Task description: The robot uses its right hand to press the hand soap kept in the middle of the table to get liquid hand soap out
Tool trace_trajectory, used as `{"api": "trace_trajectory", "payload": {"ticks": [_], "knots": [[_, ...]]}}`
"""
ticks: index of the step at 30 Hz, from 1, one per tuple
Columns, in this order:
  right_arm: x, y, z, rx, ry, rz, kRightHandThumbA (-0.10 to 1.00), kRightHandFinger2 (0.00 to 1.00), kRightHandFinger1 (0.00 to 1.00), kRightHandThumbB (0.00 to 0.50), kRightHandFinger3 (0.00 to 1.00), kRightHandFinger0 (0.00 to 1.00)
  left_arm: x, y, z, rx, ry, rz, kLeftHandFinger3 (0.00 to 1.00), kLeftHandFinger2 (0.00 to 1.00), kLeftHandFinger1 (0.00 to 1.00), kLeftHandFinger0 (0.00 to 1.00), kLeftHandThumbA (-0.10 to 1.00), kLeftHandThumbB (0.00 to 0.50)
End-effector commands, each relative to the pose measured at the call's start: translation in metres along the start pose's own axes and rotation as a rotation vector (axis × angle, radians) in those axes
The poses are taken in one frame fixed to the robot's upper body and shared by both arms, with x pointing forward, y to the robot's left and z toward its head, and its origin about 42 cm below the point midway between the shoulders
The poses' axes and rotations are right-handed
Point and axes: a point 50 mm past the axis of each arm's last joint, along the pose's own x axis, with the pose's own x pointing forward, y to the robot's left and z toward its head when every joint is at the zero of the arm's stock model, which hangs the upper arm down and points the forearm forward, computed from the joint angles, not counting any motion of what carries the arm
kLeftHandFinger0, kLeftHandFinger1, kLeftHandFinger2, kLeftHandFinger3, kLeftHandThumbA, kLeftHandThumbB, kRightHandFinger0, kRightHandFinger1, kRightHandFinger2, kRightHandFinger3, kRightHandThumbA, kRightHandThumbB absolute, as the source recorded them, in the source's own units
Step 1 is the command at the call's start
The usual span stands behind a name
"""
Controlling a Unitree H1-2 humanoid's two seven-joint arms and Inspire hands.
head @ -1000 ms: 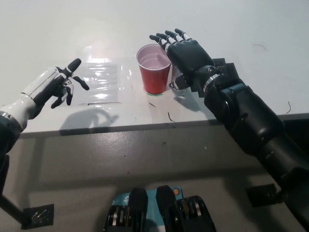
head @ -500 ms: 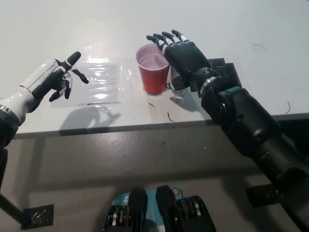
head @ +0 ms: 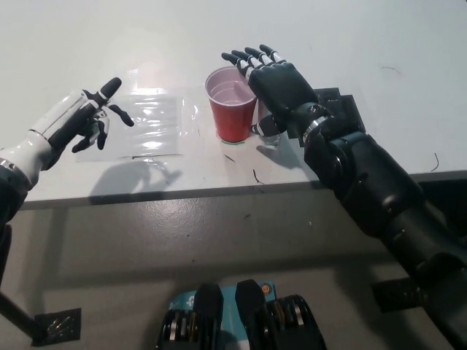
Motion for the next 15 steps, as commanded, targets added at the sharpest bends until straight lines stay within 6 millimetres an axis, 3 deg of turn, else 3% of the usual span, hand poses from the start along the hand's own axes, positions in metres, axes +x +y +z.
{"api": "trace_trajectory", "payload": {"ticks": [1, 9, 12, 13, 15], "knots": [[-0.059, 0.115, -0.035, 0.09, 0.184, 0.42, 1.0, 1.0, 1.0, 0.5, 1.0, 1.0, 0.002, 0.022, 0.019, 0.041, -0.05, 0.024, 0.39, 0.13, 0.01, 0.02, 0.99, 0.081], [-0.063, 0.12, -0.034, 0.122, 0.172, 0.418, 1.0, 1.0, 1.0, 0.5, 1.0, 1.0, -0.003, 0.016, 0.011, 0.035, -0.026, 0.013, 0.39, 0.18, 0.05, 0.07, 0.99, 0.077], [-0.054, 0.097, -0.034, 0.141, 0.173, 0.356, 1.0, 1.0, 1.0, 0.5, 1.0, 1.0, -0.005, 0.014, 0.005, 0.018, -0.015, 0.013, 0.39, 0.16, 0.04, 0.06, 0.98, 0.09], [-0.049, 0.078, -0.032, 0.121, 0.135, 0.3, 1.0, 1.0, 1.0, 0.5, 1.0, 1.0, -0.006, 0.013, 0.002, 0.023, -0.007, 0.007, 0.39, 0.18, 0.05, 0.07, 0.99, 0.094], [-0.043, 0.058, -0.03, 0.109, 0.118, 0.265, 1.0, 1.0, 1.0, 0.5, 1.0, 1.0, -0.009, 0.01, -0.003, 0.022, 0.007, 0.002, 0.39, 0.17, 0.05, 0.07, 1.0, 0.096]]}}
